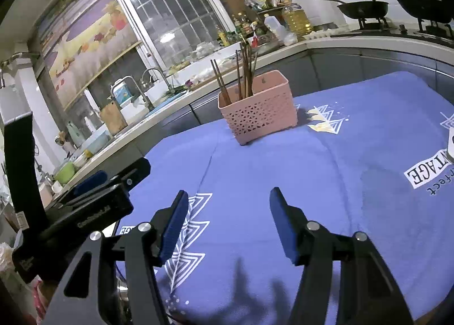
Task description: Organize utensils
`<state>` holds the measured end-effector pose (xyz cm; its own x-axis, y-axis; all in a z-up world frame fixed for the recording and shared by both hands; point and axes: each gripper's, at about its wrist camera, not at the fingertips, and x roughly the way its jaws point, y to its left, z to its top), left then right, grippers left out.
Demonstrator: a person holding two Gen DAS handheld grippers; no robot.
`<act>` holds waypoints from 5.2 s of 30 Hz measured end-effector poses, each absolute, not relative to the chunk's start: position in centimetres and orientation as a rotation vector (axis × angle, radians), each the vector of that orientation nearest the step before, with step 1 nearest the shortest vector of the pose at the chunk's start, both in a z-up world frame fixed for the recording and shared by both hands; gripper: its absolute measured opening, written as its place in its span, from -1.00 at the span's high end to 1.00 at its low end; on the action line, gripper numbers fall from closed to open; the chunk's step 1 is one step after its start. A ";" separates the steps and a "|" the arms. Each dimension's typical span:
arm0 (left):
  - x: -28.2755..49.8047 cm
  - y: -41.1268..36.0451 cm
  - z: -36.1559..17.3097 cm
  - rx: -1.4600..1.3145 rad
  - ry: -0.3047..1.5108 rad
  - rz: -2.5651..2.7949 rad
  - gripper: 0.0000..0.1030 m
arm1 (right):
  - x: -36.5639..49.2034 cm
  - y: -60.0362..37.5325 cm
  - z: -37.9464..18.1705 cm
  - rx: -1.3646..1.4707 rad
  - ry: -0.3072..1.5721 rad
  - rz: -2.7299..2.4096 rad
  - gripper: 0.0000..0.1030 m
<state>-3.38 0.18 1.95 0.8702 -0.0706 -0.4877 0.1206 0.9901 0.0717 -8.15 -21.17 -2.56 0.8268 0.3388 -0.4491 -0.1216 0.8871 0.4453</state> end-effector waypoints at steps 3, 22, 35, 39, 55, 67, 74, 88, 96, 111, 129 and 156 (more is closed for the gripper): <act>-3.2 0.0 1.9 0.113 0.511 -0.089 -0.88 | -8.0 -21.4 -2.6 0.426 0.547 0.249 -0.18; -0.8 -1.4 -0.8 0.158 0.669 -0.085 -0.88 | -6.8 -22.2 -4.3 0.467 0.584 0.222 -0.22; -0.1 -1.6 -1.1 0.136 0.720 -0.070 -0.88 | -6.5 -22.5 -4.4 0.483 0.580 0.207 -0.24; -0.1 -1.4 -1.0 0.139 0.710 -0.060 -0.88 | -6.7 -22.6 -4.2 0.486 0.570 0.206 -0.24; -1.1 -0.8 0.5 0.133 0.648 -0.038 -0.88 | -7.6 -21.9 -2.1 0.434 0.504 0.191 -0.39; -1.5 -1.3 0.9 0.152 0.648 -0.044 -0.88 | -7.8 -22.0 -1.3 0.436 0.471 0.184 -0.58; -1.5 -1.9 0.9 0.174 0.675 -0.081 -0.88 | -7.9 -22.0 -0.9 0.440 0.469 0.184 -0.59; -1.0 -1.1 1.2 0.182 0.682 -0.049 -0.88 | -7.6 -21.8 -0.6 0.434 0.484 0.197 -0.59; -0.7 0.0 1.3 0.168 0.684 -0.035 -0.88 | -7.2 -21.2 0.2 0.415 0.476 0.221 -0.59; -0.7 0.0 1.1 0.187 0.681 -0.014 -0.88 | -6.5 -21.3 -0.4 0.432 0.493 0.214 -0.59; -0.8 -0.3 0.9 0.227 0.678 -0.025 -0.88 | -6.4 -21.0 -0.7 0.421 0.499 0.229 -0.59; -0.4 -0.2 0.6 0.240 0.684 -0.004 -0.88 | -6.0 -21.1 -1.5 0.429 0.522 0.237 -0.59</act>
<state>-0.36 -0.23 0.61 0.7761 0.0750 -0.6261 0.0824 0.9723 0.2186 -5.99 -21.09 -1.50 0.8426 0.3249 -0.4294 -0.1103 0.8847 0.4529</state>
